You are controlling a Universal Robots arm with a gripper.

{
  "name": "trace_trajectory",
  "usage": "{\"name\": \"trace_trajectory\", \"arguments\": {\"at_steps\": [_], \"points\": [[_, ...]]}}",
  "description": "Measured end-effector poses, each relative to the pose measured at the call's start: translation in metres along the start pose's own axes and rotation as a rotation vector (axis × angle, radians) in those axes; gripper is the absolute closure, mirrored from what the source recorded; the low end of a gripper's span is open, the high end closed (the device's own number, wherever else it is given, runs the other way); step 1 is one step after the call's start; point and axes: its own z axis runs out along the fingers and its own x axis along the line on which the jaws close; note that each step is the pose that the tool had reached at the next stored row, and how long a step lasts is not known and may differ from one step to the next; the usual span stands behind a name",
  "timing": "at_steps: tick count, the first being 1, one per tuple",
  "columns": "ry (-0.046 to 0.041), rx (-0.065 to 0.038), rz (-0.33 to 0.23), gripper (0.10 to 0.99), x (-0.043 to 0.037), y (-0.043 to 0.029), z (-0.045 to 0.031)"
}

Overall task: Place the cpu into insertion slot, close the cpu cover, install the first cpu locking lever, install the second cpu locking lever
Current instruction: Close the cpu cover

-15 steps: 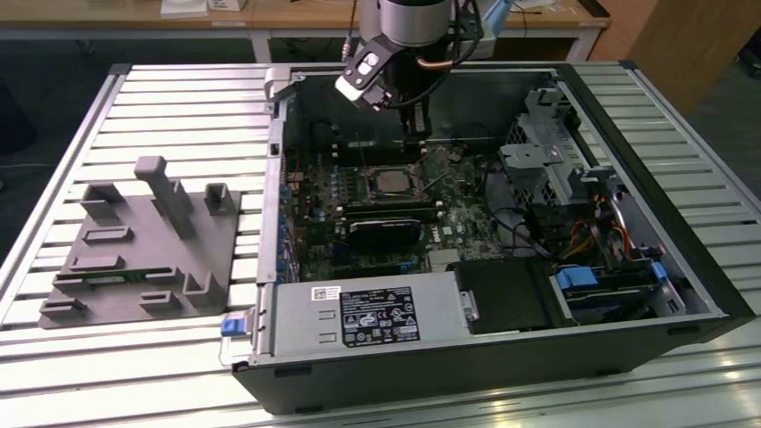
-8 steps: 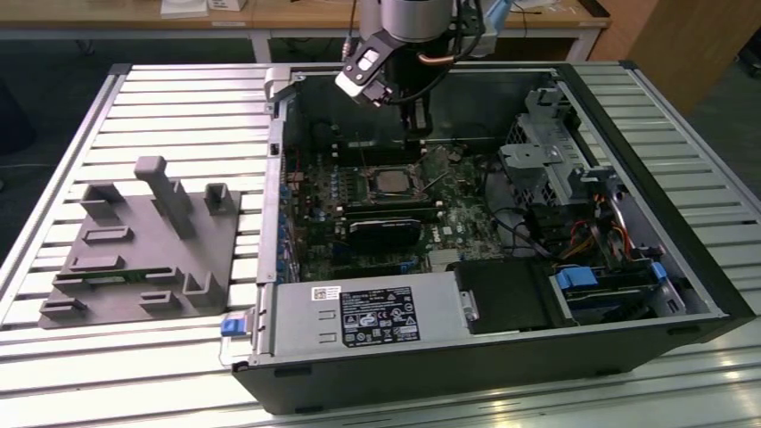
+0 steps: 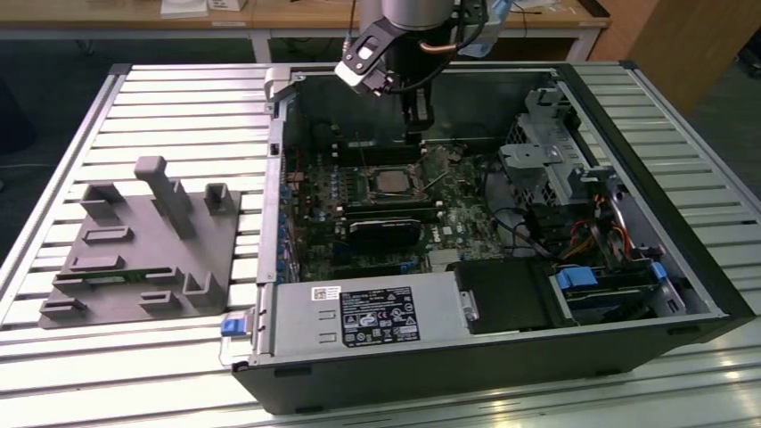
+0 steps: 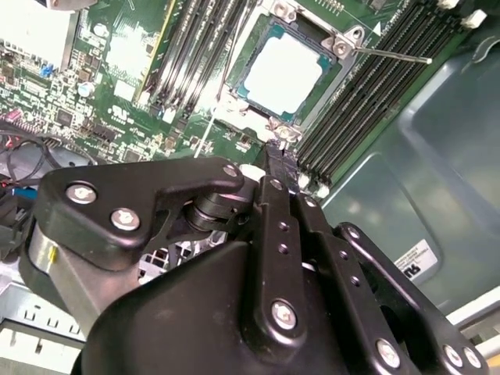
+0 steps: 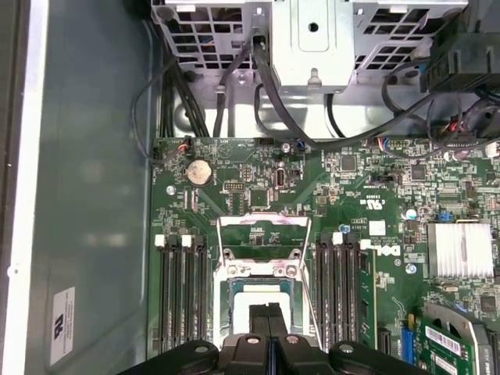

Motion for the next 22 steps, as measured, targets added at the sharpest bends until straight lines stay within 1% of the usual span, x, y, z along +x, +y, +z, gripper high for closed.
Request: {"name": "trace_trajectory", "arguments": {"at_steps": [4, 8, 14, 22], "points": [[0.0002, 0.000, 0.000, 0.980, 0.0000, 0.0010, -0.0001], [0.0000, 0.000, 0.000, 0.980, 0.0001, 0.0056, 0.0003], [0.0001, 0.000, 0.000, 0.980, 0.0008, 0.0169, 0.0014], [0.0001, 0.000, 0.000, 0.980, 0.0017, 0.0351, 0.0030]]}}
